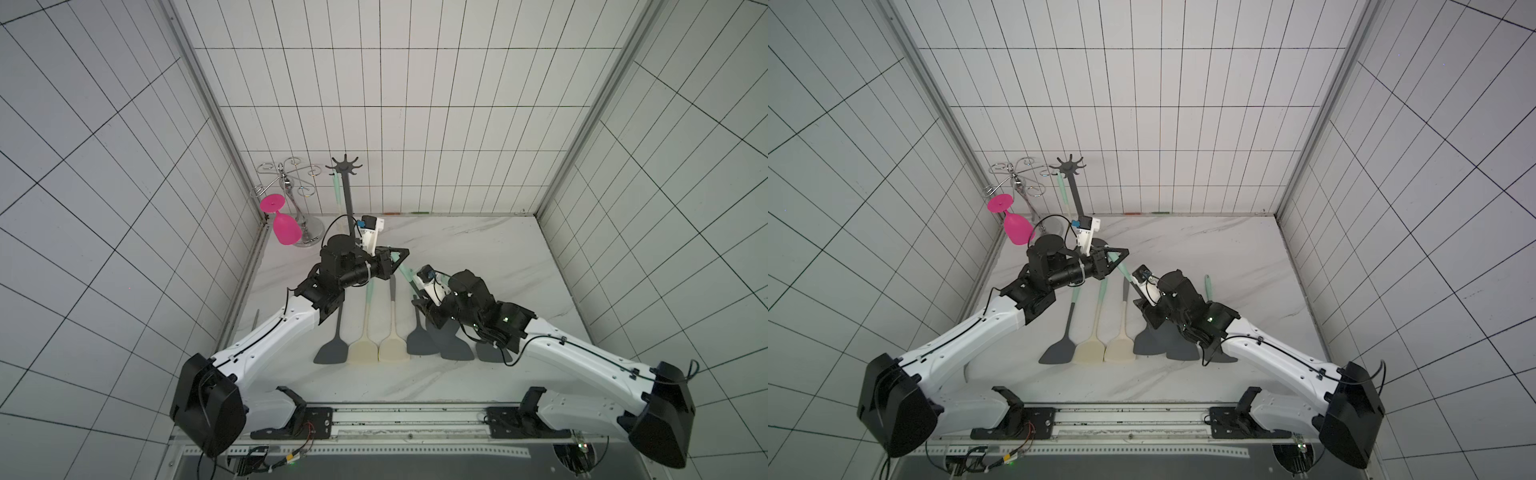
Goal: Take the spatula off the kitchen utensil rack
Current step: Place the spatula at the center of the board.
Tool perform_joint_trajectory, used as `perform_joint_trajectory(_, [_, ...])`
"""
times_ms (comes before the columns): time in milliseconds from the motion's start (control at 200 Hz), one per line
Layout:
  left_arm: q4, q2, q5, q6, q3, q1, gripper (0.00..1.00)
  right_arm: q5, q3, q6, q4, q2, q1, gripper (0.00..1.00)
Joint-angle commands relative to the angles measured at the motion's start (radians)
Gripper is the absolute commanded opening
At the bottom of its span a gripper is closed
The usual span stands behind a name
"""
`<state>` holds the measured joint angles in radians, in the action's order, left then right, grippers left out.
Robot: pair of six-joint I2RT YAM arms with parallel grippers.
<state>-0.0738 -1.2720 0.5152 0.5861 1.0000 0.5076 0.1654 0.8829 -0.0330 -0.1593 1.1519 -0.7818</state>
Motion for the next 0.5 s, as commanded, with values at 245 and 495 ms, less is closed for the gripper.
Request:
perform_joint_trajectory(245, [-0.037,0.045,0.16,0.015,-0.018,-0.046,0.0,0.326,0.145,-0.149,0.057,0.088,0.069,0.4])
perform_joint_trajectory(495, [-0.047,0.034,0.19,0.03,-0.02,-0.046,0.0,0.311,0.2,-0.156,0.051,0.164,0.061,0.24])
